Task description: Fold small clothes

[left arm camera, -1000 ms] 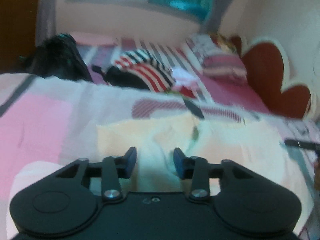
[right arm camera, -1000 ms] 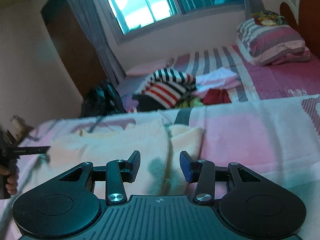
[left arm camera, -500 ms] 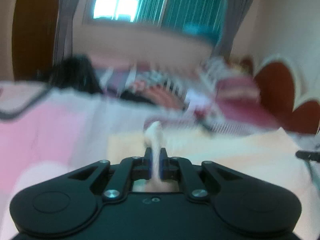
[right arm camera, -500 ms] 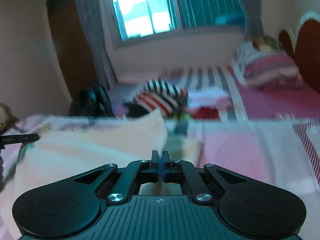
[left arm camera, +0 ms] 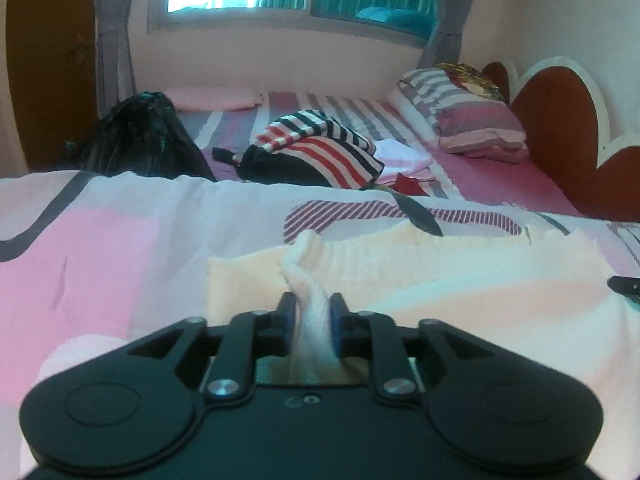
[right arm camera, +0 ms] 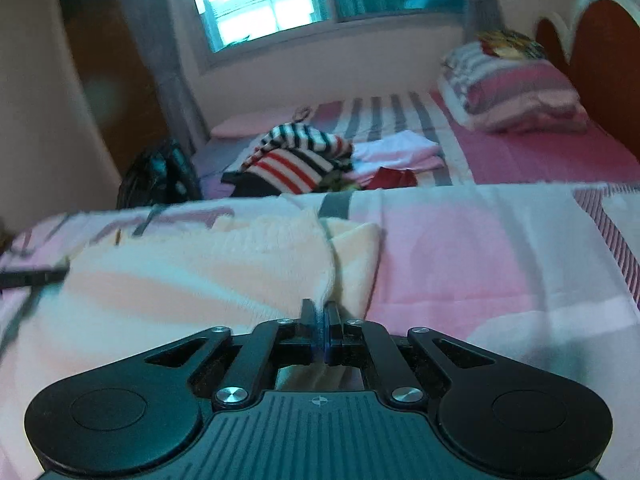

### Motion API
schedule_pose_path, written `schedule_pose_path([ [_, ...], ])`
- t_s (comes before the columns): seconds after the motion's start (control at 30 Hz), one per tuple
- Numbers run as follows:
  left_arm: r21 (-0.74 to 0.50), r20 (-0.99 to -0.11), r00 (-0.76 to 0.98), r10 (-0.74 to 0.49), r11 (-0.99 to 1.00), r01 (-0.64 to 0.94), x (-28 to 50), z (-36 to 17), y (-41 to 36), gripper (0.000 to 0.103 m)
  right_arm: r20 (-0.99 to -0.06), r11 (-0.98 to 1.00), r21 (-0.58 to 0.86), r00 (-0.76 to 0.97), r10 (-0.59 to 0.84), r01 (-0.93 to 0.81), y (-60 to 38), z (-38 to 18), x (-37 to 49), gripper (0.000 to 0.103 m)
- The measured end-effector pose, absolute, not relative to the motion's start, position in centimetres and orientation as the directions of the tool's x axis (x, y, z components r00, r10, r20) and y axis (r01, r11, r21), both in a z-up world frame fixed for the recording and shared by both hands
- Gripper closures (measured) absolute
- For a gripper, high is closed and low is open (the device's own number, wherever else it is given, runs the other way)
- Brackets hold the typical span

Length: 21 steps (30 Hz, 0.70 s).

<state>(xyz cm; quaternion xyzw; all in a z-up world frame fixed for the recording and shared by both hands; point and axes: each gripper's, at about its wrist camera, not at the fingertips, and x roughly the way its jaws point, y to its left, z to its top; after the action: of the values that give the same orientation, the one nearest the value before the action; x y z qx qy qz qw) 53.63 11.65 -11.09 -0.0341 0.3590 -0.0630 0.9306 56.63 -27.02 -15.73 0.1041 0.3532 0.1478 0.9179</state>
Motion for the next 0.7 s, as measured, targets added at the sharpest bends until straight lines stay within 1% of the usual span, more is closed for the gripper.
schedule_pose_path([
  [0.03, -0.088, -0.648, 0.754, -0.113, 0.993, 0.074, 53.1, -10.5, 11.6, 0.056, -0.606, 0.943, 0.281, 0.73, 0.317, -0.176, -26.9, -15.1, 56.5, 0.099],
  [0.07, -0.06, -0.615, 0.783, -0.095, 0.996, 0.073, 52.3, -9.8, 11.3, 0.05, -0.581, 0.955, 0.244, 0.764, 0.281, -0.166, -26.8, -14.3, 56.1, 0.085],
  [0.1, -0.052, -0.583, 0.805, -0.11, 0.994, 0.098, 51.6, -9.1, 10.8, 0.044, -0.545, 0.963, 0.209, 0.797, 0.26, -0.172, -26.3, -13.6, 55.6, 0.071],
  [0.13, -0.058, -0.566, 0.813, -0.134, 0.991, 0.123, 51.3, -8.6, 10.1, 0.04, -0.517, 0.956, 0.202, 0.806, 0.288, -0.211, -25.8, -13.0, 55.3, 0.071],
  [0.17, -0.059, -0.565, 0.809, -0.164, 0.986, 0.158, 51.2, -8.2, 8.8, 0.039, -0.515, 0.939, 0.217, 0.786, 0.342, -0.266, -24.8, -12.7, 55.6, 0.071],
  [0.23, -0.042, -0.586, 0.786, -0.197, 0.976, 0.214, 51.7, -8.3, 5.9, 0.035, -0.531, 0.923, 0.206, 0.755, 0.385, -0.326, -22.0, -12.7, 56.2, 0.071],
  [0.3, -0.022, -0.614, 0.758, -0.223, 0.964, 0.265, 52.1, -8.9, 3.4, 0.035, -0.567, 0.899, 0.181, 0.704, 0.427, -0.399, -18.3, -13.4, 57.0, 0.071],
  [0.33, -0.001, -0.623, 0.749, -0.224, 0.958, 0.285, 52.1, -9.4, 2.4, 0.035, -0.578, 0.887, 0.174, 0.685, 0.443, -0.427, -16.8, -13.8, 57.1, 0.07],
  [0.4, 0.054, -0.626, 0.76, -0.175, 0.962, 0.266, 52.1, -10.3, 2.0, 0.035, -0.592, 0.87, 0.135, 0.666, 0.455, -0.474, -14.2, -14.7, 56.9, 0.068],
  [0.43, 0.067, -0.627, 0.764, -0.152, 0.967, 0.247, 52.2, -10.6, 2.6, 0.031, -0.604, 0.87, 0.111, 0.662, 0.443, -0.481, -13.8, -15.0, 56.9, 0.068],
  [0.47, 0.072, -0.631, 0.767, -0.116, 0.976, 0.207, 52.0, -11.2, 4.1, 0.029, -0.603, 0.873, 0.107, 0.667, 0.438, -0.477, -14.1, -15.4, 56.8, 0.068],
  [0.5, 0.051, -0.642, 0.761, -0.096, 0.985, 0.167, 52.1, -11.7, 6.0, 0.027, -0.598, 0.891, 0.102, 0.688, 0.41, -0.443, -15.2, -15.5, 56.9, 0.068],
  [0.57, -0.074, -0.638, 0.756, -0.149, 0.988, 0.133, 51.7, -12.2, 10.1, 0.028, -0.624, 0.96, 0.056, 0.741, 0.248, -0.275, -18.2, -16.3, 57.7, 0.069],
  [0.6, -0.087, -0.635, 0.757, -0.155, 0.988, 0.13, 51.5, -12.0, 10.9, 0.028, -0.626, 0.975, 0.072, 0.752, 0.207, -0.209, -20.0, -16.5, 58.1, 0.069],
  [0.67, -0.062, -0.635, 0.76, -0.14, 0.989, 0.131, 51.3, -11.8, 11.5, 0.03, -0.628, 0.966, 0.154, 0.735, 0.256, -0.205, -22.3, -16.7, 58.4, 0.069],
  [0.7, -0.065, -0.629, 0.765, -0.139, 0.99, 0.127, 51.0, -11.6, 11.6, 0.034, -0.632, 0.966, 0.135, 0.732, 0.255, -0.22, -22.1, -16.4, 58.3, 0.069],
])
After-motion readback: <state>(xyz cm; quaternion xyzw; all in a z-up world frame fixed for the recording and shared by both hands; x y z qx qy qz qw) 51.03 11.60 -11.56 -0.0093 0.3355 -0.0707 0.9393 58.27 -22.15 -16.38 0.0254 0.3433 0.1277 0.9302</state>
